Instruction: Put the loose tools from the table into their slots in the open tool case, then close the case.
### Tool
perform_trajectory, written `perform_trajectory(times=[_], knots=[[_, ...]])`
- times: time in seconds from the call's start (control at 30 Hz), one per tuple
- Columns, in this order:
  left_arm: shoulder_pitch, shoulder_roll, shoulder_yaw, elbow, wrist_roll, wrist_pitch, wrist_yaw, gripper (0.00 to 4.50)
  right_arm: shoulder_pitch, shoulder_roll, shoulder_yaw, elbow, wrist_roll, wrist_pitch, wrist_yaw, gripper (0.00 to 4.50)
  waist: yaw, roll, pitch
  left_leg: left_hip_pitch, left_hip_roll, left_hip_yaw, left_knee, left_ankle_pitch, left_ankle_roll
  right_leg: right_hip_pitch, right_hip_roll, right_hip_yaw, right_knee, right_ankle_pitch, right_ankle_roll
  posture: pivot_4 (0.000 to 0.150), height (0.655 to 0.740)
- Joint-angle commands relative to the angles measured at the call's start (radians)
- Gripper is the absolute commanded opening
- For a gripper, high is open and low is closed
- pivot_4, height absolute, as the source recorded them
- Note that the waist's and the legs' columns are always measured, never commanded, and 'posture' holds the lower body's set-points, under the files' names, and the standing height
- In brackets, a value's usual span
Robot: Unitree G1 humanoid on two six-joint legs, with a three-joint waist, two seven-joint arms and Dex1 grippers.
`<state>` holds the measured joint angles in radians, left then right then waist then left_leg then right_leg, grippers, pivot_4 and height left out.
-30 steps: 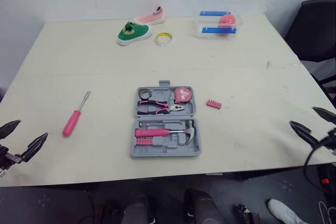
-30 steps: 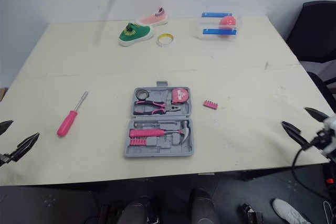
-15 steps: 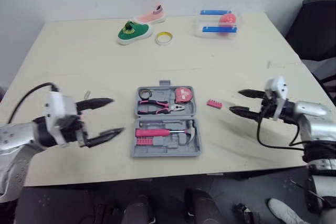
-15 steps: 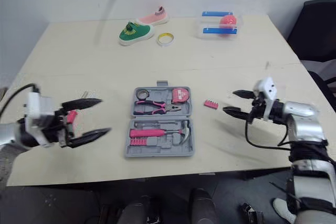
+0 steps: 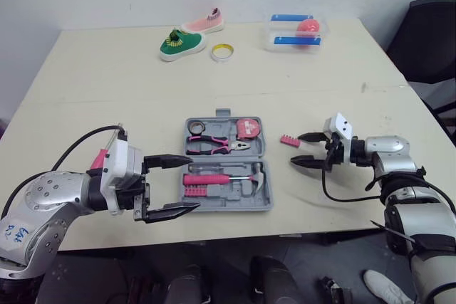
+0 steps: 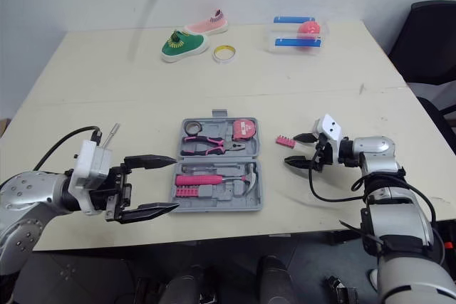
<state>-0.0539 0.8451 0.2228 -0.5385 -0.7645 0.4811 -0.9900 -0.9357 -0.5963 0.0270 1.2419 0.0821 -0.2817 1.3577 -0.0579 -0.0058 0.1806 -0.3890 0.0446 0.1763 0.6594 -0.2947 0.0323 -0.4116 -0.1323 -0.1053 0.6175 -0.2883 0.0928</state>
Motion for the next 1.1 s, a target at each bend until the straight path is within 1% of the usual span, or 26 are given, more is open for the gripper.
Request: perform_trajectory(times=[0.03,0.33,0.4,0.43,0.53,0.57,0.6,0.63,0.67,0.77,0.93,1.03,1.07,1.1], knots=[[0.005,0.008,0.032,-0.039,-0.023,0.006,0.002,4.48,-0.024,0.009,-0.017,0.022,-0.021,-0.011,-0.027,4.5,0.0,0.0,0.0,0.0,0.001,0.0,0.001,0.0,0.0,0.0,0.0,0.0,0.001,0.0,-0.001,0.15,0.74],[0.003,0.015,0.029,-0.07,-0.028,0.033,0.002,4.48,-0.035,0.038,-0.026,0.042,-0.041,0.008,-0.035,4.5,-0.001,0.0,0.0,0.0,0.003,-0.001,0.003,-0.002,-0.003,0.0,0.0,0.0,0.004,-0.002,-0.004,0.15,0.74],[-0.001,0.016,0.025,-0.074,-0.037,0.043,0.002,4.5,-0.032,0.043,-0.024,0.046,-0.046,0.007,-0.04,3.96,-0.001,0.0,0.0,0.001,0.004,-0.001,0.003,-0.001,-0.003,0.0,0.0,0.0,0.004,-0.003,-0.005,0.15,0.74],[-0.003,0.021,0.021,-0.075,-0.037,0.045,-0.005,4.5,-0.031,0.045,-0.023,0.048,-0.05,0.006,-0.041,3.61,-0.001,0.0,0.0,0.001,0.004,-0.001,0.003,-0.001,-0.004,0.0,0.0,0.0,0.004,-0.003,-0.005,0.15,0.74],[-0.008,0.031,0.016,-0.069,-0.037,0.049,-0.021,4.5,-0.028,0.051,-0.02,0.053,-0.066,-0.004,-0.048,2.18,-0.001,0.0,0.0,0.001,0.004,-0.001,0.003,-0.002,-0.004,0.0,0.001,-0.001,0.005,-0.003,-0.006,0.15,0.74],[-0.009,0.032,0.015,-0.067,-0.038,0.049,-0.025,4.5,-0.029,0.052,-0.023,0.055,-0.068,-0.003,-0.051,1.84,-0.001,0.0,0.0,0.001,0.004,-0.001,0.003,-0.002,-0.004,0.0,0.001,-0.001,0.005,-0.003,-0.006,0.15,0.74],[-0.006,0.033,0.014,-0.069,-0.04,0.052,-0.028,4.5,-0.028,0.051,-0.028,0.057,-0.07,-0.011,-0.065,1.23,-0.001,0.0,0.0,0.001,0.004,-0.001,0.003,-0.002,-0.004,0.0,0.001,-0.001,0.005,-0.003,-0.006,0.15,0.74],[-0.004,0.032,0.012,-0.071,-0.041,0.054,-0.03,4.5,-0.028,0.051,-0.032,0.058,-0.072,-0.018,-0.075,0.93,-0.001,0.0,0.0,0.001,0.004,-0.001,0.003,-0.002,-0.004,0.0,0.001,-0.001,0.005,-0.003,-0.006,0.15,0.74],[-0.001,0.031,0.012,-0.073,-0.04,0.054,-0.03,4.5,-0.027,0.05,-0.034,0.059,-0.074,-0.024,-0.081,0.76,-0.002,0.0,0.0,0.001,0.004,-0.001,0.003,-0.002,-0.004,0.0,0.001,0.0,0.005,-0.003,-0.006,0.15,0.74],[0.002,0.017,0.0,-0.086,-0.043,0.057,-0.022,4.5,-0.022,0.035,-0.05,0.054,-0.065,-0.047,-0.074,0.76,-0.001,0.0,0.0,0.001,0.004,-0.001,0.003,-0.001,-0.004,0.0,0.001,0.0,0.005,-0.003,-0.006,0.15,0.74],[-0.016,0.011,-0.001,-0.05,0.001,0.005,-0.045,4.5,-0.038,0.022,-0.09,-0.012,-0.002,-0.058,0.056,0.76,0.0,0.0,0.0,0.001,0.004,-0.001,0.003,-0.001,-0.004,0.0,0.001,0.0,0.005,-0.004,-0.006,0.15,0.74],[-0.005,0.007,0.011,-0.021,0.04,-0.052,-0.061,4.5,-0.039,0.014,-0.095,-0.109,0.025,-0.026,0.126,0.76,-0.002,0.0,0.0,0.001,0.004,-0.001,0.003,-0.001,-0.004,0.0,0.001,-0.001,0.005,-0.004,-0.006,0.15,0.74],[-0.001,-0.002,0.013,-0.012,0.062,-0.084,-0.061,4.5,-0.033,0.009,-0.091,-0.162,0.032,-0.003,0.138,0.76,-0.001,0.0,0.0,0.001,0.004,-0.001,0.003,-0.002,-0.004,0.0,0.001,-0.001,0.005,-0.004,-0.006,0.15,0.74],[0.005,-0.012,0.018,-0.002,0.072,-0.105,-0.061,4.5,-0.019,0.006,-0.083,-0.262,0.053,0.079,0.155,0.76,0.0,0.0,0.0,0.001,0.004,-0.001,0.003,-0.002,-0.004,0.0,0.001,-0.001,0.006,-0.004,-0.006,0.15,0.74]])
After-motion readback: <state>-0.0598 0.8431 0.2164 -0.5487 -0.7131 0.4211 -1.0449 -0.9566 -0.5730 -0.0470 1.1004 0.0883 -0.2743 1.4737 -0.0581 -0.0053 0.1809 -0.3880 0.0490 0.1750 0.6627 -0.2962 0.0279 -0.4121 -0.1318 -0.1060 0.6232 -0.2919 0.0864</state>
